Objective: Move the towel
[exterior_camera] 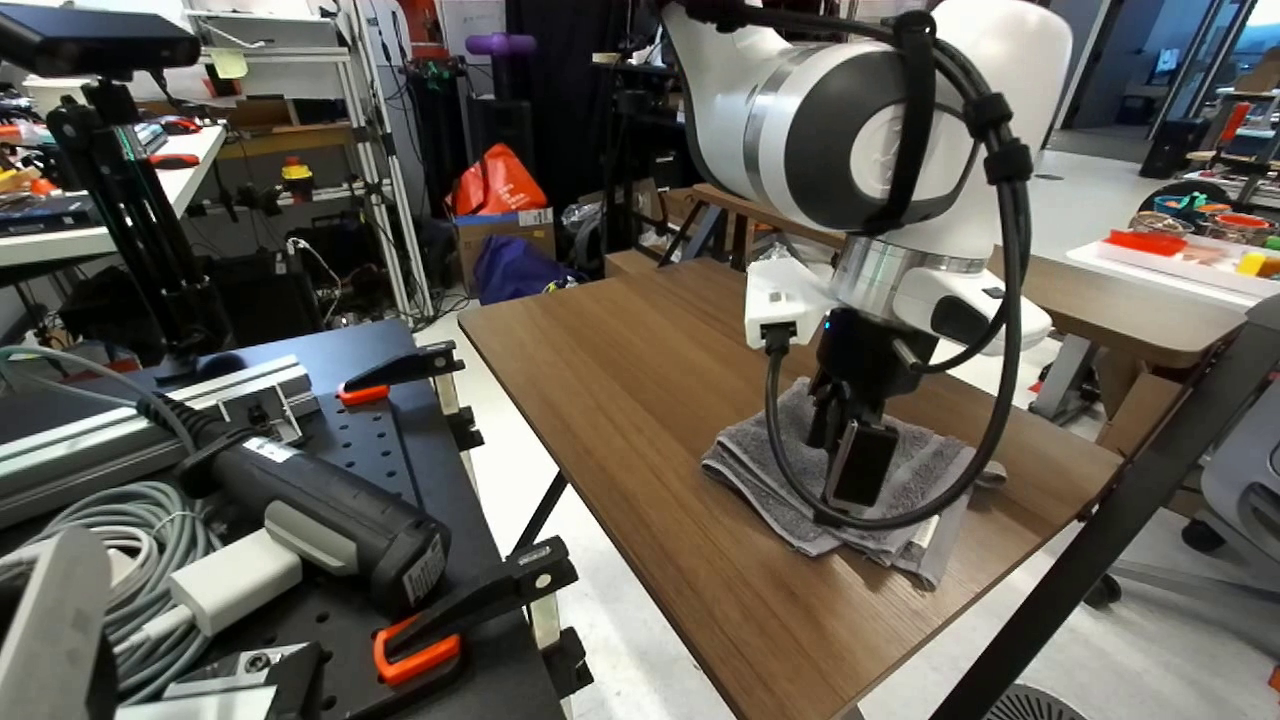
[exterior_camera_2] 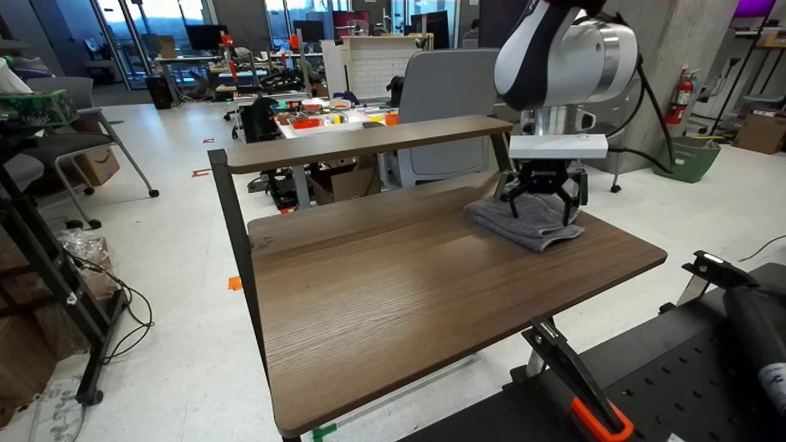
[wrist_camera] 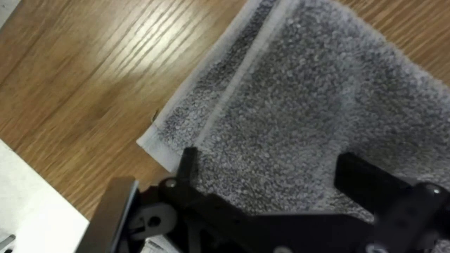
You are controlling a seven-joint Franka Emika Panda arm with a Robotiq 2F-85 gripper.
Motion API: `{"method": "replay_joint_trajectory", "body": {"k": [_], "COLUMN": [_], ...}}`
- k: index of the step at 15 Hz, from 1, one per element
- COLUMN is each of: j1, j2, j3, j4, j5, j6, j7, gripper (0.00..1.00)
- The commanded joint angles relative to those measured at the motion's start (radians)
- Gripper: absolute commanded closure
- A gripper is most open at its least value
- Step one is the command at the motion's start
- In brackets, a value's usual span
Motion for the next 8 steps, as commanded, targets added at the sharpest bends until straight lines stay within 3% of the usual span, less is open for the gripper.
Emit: {"method": "replay_joint_trajectory", "body": {"k": [1, 8], "j1": [0.066, 0.216], "j2": [0.052, 0.121], "j3": [-0.001, 0.012], "j4": [0.066, 0.183], "j5": [-0.009, -0.034], "j6": [-0.044, -0.109], "j7": [0.033, 0.12], "gripper": [0.0, 0.0]}}
